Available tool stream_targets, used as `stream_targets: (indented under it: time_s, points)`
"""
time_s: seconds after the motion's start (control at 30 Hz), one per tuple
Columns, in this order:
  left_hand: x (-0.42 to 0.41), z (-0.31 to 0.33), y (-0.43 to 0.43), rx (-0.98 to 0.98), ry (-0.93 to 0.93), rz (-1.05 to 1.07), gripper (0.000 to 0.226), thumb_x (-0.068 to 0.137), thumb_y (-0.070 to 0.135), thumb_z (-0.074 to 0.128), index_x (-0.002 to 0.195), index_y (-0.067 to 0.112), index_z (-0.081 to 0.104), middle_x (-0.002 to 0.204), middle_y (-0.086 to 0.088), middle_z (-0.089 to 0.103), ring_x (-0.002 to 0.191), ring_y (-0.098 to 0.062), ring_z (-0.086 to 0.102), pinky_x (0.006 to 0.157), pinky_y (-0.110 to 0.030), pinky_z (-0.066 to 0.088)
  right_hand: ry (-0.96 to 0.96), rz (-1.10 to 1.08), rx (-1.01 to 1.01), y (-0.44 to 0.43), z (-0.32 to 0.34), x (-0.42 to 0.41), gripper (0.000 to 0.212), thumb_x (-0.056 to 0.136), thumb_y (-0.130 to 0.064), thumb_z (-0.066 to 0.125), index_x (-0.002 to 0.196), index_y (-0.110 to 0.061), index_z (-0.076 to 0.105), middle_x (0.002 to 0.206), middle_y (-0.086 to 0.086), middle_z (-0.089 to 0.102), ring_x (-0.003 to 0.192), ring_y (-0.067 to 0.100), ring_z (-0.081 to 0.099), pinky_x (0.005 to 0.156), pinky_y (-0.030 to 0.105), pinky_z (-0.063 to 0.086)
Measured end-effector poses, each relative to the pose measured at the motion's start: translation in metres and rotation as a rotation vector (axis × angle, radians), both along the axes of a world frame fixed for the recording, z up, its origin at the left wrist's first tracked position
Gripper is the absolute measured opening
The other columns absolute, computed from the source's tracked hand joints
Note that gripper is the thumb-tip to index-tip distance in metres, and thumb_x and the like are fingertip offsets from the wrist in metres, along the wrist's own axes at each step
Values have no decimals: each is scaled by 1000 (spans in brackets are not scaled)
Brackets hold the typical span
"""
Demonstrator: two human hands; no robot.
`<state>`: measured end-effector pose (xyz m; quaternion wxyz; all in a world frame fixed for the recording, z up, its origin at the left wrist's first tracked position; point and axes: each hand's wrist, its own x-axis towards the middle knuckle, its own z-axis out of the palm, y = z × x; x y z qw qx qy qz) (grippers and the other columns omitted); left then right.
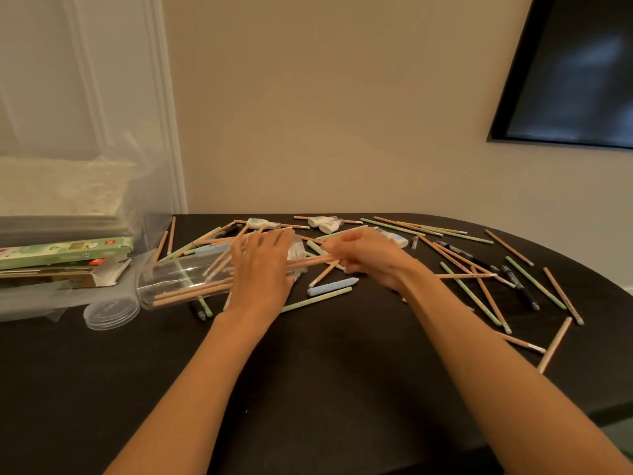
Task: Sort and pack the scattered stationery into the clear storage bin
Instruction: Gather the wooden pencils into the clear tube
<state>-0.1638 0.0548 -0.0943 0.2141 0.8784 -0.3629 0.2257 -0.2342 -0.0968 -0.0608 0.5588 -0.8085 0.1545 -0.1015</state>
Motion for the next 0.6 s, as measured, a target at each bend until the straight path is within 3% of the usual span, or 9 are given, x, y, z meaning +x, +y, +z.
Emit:
stream_targets:
  time_s: [0.1,0.17,0.23,0.3,0.4,0.47,0.6]
  points:
    - [-1,-1,-2,-8,10,17,65,87,26,62,144,22,30,146,2,36,135,-20,28,112,-35,15,-159,-172,184,14,-11,12,16,96,-11,49,104,-3,61,110,15,61,99,18,63,73,19,54]
    - [-2,-3,-4,-13,17,31,66,87,25,62,144,21,29,146,1,36,135,-20,29,111,-35,17,-126,-151,146,29,-20,17,30,100,-23,39,119,-6,56,125,13,56,120,21,52,96,28,45]
    - [-2,-5,-5,-11,10,50,66,86,24,63,143,21,29,145,1,37,133,-21,30,109,-35,20,-61,-20,207,40,-27,18,48,102,-36,30,139,-8,42,143,7,43,135,22,36,112,36,27]
    - [-1,-6,-4,-18,10,71,64,87,24,62,142,20,30,144,0,38,132,-22,31,109,-35,21,-87,97,361,41,-31,17,57,101,-42,24,147,-8,24,152,8,29,142,22,23,116,36,16]
    - [2,-6,-5,-12,19,99,66,86,24,63,143,18,29,144,-2,37,133,-24,30,110,-36,20,-212,-29,487,28,-28,14,55,102,-37,26,148,-8,20,152,12,29,141,23,26,115,37,19]
    - [3,-7,-7,3,26,112,68,86,23,64,143,18,28,144,-2,36,133,-24,30,110,-36,21,-218,-204,368,14,-27,16,43,101,-23,35,142,-8,36,144,11,42,135,24,37,111,39,29]
    - [6,-11,-13,13,39,129,69,85,20,65,142,19,27,144,-2,36,134,-24,29,109,-37,22,-53,-357,-367,-7,-40,22,31,97,-6,40,121,-13,60,124,6,58,109,16,53,92,29,45]
